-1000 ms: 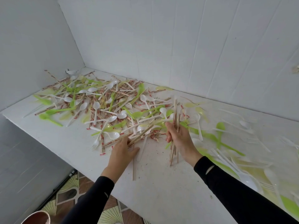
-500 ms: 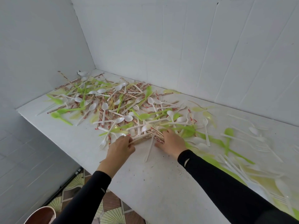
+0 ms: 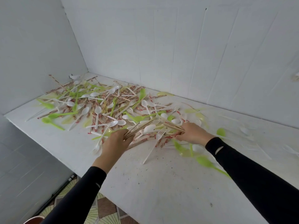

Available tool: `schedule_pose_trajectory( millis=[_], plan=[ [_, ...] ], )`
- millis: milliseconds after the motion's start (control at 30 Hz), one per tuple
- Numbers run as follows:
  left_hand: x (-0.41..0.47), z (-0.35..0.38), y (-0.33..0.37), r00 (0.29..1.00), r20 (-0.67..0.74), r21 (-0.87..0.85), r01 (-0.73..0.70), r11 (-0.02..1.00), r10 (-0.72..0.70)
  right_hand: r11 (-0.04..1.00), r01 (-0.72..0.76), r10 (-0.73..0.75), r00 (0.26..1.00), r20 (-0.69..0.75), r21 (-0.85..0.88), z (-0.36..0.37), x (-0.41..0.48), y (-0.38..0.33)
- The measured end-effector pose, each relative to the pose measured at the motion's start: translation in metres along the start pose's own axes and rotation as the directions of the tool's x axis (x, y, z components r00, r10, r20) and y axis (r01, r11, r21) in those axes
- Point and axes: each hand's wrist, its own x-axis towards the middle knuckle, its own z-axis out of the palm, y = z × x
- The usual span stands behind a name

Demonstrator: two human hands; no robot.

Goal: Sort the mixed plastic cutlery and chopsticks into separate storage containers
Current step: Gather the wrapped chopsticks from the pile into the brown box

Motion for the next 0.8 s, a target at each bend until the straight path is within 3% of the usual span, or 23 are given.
schedule_pose_trajectory(
  millis=[300,433,533,633,800],
  plan=[
    [0.009,0.031,0.053,0.998,0.056,-0.125,0.009,0.992,-0.002,0.97,-0.148,0.148,0.989,0.013,0.191,-0.032,-0.036,0.029],
    [0.007,0.046,0.066,0.964,0.058,-0.252,-0.239,0.938,0.261,0.927,-0.175,0.178,0.984,0.021,0.332,-0.032,-0.053,0.031],
    [0.005,0.061,0.078,0.918,0.084,-0.205,-0.365,0.908,0.388,0.9,-0.171,0.168,0.985,0.043,0.402,-0.03,-0.061,0.024],
    [0.009,0.07,0.087,0.919,0.15,-0.141,-0.344,0.928,0.364,0.861,-0.18,0.176,0.983,0.054,0.475,-0.031,-0.065,0.02],
    [0.018,0.063,0.087,0.944,0.168,-0.238,-0.241,0.941,0.285,0.841,-0.189,0.241,0.97,-0.039,0.507,-0.038,-0.07,0.035]
  ],
)
